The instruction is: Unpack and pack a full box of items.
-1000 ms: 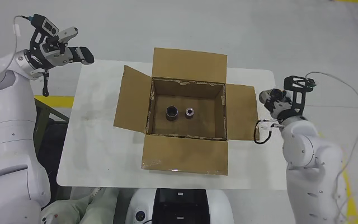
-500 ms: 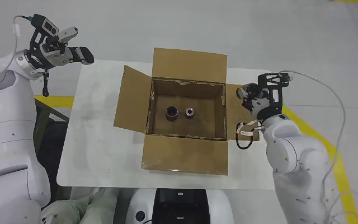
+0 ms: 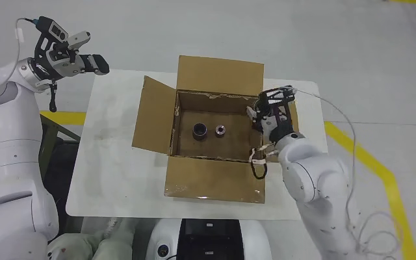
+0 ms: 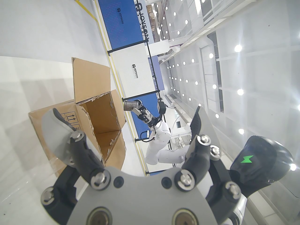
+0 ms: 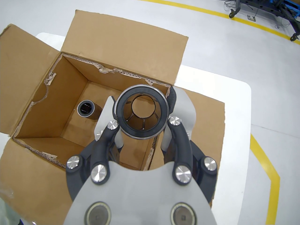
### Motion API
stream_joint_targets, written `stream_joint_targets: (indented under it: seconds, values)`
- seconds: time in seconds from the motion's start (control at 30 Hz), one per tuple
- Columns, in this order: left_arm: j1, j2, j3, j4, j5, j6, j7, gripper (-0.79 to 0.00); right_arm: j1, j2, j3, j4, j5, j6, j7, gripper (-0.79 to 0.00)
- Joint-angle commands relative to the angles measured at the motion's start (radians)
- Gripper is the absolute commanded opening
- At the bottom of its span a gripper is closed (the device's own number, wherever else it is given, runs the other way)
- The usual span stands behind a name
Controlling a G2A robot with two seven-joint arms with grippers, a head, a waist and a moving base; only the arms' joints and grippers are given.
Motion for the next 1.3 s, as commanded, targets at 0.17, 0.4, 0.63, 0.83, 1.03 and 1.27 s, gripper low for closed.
stream_joint_targets:
  seconds: [0.17, 0.4, 0.63, 0.83, 1.03, 1.27]
  values:
    - [0.0, 0.0, 0.0, 0.0, 0.0, 0.0, 0.0, 0.0, 0.058, -0.014, -0.079, 0.082, -0.012, 0.007, 0.019, -0.785]
    - [0.0, 0.0, 0.0, 0.0, 0.0, 0.0, 0.0, 0.0, 0.117, -0.028, -0.123, 0.207, 0.001, 0.018, 0.031, -0.785]
    - [0.0, 0.0, 0.0, 0.0, 0.0, 0.0, 0.0, 0.0, 0.169, -0.042, -0.136, 0.345, 0.036, 0.034, 0.045, -0.785]
    - [0.0, 0.0, 0.0, 0.0, 0.0, 0.0, 0.0, 0.0, 0.198, -0.052, -0.149, 0.424, 0.052, 0.049, 0.039, -0.785]
    - [0.0, 0.0, 0.0, 0.0, 0.0, 0.0, 0.0, 0.0, 0.213, -0.063, -0.178, 0.477, 0.05, 0.075, 0.05, -0.785]
    - [0.0, 0.0, 0.0, 0.0, 0.0, 0.0, 0.0, 0.0, 0.229, -0.076, -0.202, 0.535, 0.041, 0.102, 0.047, -0.785]
